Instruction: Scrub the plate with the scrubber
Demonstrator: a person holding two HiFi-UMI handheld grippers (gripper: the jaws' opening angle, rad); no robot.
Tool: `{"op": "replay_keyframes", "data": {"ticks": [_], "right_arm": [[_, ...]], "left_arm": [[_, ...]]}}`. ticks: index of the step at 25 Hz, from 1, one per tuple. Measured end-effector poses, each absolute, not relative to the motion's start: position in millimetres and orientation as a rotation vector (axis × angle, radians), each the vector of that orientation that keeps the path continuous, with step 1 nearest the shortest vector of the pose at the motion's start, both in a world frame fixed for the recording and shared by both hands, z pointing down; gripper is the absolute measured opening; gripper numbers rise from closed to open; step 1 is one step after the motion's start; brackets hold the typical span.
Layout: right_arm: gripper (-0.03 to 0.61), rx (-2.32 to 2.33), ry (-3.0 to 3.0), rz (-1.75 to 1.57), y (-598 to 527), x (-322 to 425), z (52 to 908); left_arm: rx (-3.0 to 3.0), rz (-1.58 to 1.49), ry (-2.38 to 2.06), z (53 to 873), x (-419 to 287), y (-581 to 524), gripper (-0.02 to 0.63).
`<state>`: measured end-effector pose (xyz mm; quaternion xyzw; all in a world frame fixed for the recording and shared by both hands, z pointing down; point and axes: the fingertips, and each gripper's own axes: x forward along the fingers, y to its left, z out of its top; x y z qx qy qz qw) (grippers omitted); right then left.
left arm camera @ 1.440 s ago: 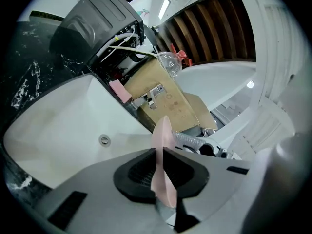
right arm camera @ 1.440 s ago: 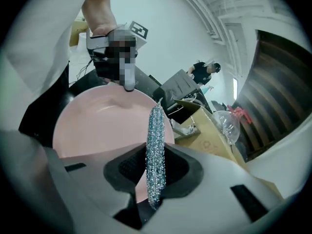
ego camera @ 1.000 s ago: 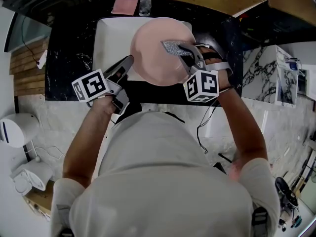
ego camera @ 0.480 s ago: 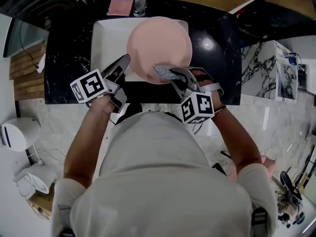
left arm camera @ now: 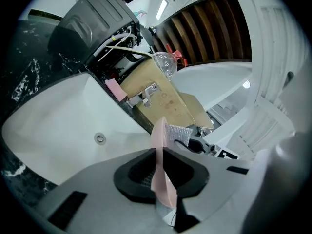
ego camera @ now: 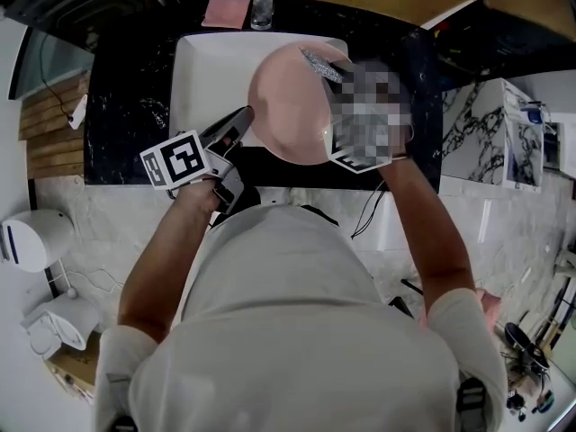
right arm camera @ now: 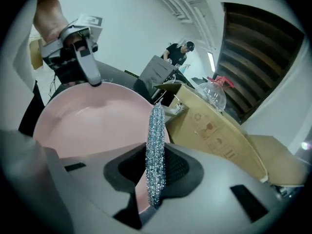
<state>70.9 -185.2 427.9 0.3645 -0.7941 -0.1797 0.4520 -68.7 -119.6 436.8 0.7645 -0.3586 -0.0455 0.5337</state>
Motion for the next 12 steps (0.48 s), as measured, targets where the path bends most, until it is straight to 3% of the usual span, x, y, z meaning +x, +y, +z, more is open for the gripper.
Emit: {"op": "replay_keyframes", "data": {"ticks": [12], "right_arm": [[0.08, 0.569, -2.001, -0.63, -110, 9, 449]], "left_arm": [[1.821, -0.164, -0.86, 429, -81, -129, 0.048]]}}
